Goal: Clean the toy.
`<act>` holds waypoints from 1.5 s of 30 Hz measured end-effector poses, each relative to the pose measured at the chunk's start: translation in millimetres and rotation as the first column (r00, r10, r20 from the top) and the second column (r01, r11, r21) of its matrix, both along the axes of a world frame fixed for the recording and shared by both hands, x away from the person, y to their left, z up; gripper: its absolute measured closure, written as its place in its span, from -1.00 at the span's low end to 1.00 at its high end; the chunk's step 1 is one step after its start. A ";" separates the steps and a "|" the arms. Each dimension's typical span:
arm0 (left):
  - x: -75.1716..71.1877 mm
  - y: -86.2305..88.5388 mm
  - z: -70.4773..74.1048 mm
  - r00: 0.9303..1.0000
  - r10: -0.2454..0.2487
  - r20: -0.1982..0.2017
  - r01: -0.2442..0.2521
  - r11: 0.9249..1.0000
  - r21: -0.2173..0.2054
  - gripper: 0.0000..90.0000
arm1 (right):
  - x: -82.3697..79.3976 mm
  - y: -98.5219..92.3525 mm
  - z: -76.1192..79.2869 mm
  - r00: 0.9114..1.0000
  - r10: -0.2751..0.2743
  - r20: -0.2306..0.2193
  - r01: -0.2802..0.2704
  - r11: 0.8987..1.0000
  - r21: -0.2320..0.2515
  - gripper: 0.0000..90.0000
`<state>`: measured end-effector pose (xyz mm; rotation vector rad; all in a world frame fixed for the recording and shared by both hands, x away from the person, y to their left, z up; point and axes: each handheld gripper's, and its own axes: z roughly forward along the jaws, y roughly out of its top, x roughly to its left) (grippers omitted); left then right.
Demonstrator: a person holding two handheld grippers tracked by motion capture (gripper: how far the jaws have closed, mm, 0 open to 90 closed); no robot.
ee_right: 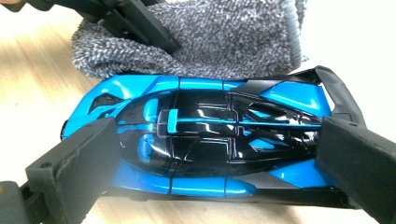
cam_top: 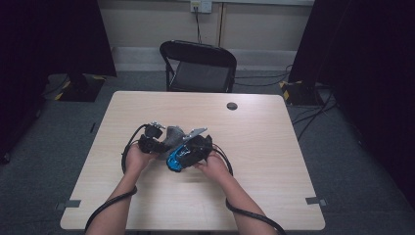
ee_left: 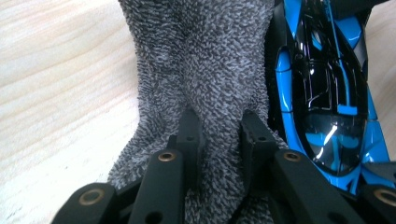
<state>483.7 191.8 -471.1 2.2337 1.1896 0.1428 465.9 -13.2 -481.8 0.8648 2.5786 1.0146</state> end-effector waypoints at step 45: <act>-63.8 33.3 7.5 0.999 -0.035 -0.034 0.036 0.999 0.038 0.62 | -1.3 1.2 0.3 1.000 0.001 -0.001 -0.001 1.000 -0.004 -1.00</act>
